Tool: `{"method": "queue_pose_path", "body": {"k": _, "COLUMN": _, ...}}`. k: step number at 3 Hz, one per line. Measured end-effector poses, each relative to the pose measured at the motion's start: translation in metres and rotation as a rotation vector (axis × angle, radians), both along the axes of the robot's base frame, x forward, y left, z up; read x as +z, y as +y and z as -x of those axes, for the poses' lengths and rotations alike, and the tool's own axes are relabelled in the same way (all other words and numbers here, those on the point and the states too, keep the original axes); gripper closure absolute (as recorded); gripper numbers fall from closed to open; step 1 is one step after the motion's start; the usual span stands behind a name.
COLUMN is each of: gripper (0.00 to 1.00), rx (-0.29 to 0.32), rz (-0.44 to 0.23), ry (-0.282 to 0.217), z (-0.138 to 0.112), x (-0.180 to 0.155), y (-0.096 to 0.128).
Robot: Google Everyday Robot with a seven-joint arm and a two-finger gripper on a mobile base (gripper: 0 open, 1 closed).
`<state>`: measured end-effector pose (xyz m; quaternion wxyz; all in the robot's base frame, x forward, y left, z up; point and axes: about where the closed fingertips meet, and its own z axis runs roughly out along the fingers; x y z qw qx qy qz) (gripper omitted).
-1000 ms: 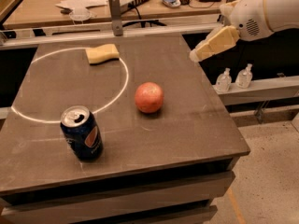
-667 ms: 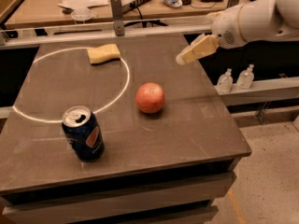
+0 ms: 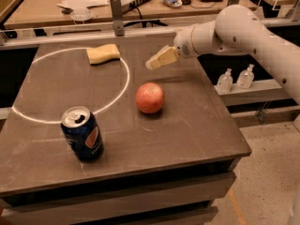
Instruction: Move sponge near apple
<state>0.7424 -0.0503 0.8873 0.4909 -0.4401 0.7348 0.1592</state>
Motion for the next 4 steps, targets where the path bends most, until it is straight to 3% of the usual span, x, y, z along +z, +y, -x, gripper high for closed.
{"method": "queue_pose_path", "body": {"k": 2, "gripper": 0.00, "rx": 0.112, "rz": -0.062, "ry": 0.063, "z": -0.032, "x": -0.033, "y": 0.104}}
{"method": "queue_pose_path", "body": {"k": 3, "gripper": 0.00, "rx": 0.167, "rz": -0.084, "ry": 0.079, "z": -0.037, "x": -0.024, "y": 0.143}}
{"method": "queue_pose_path", "body": {"k": 4, "gripper": 0.00, "rx": 0.240, "rz": -0.091, "ry": 0.122, "z": -0.038, "x": -0.010, "y": 0.195}}
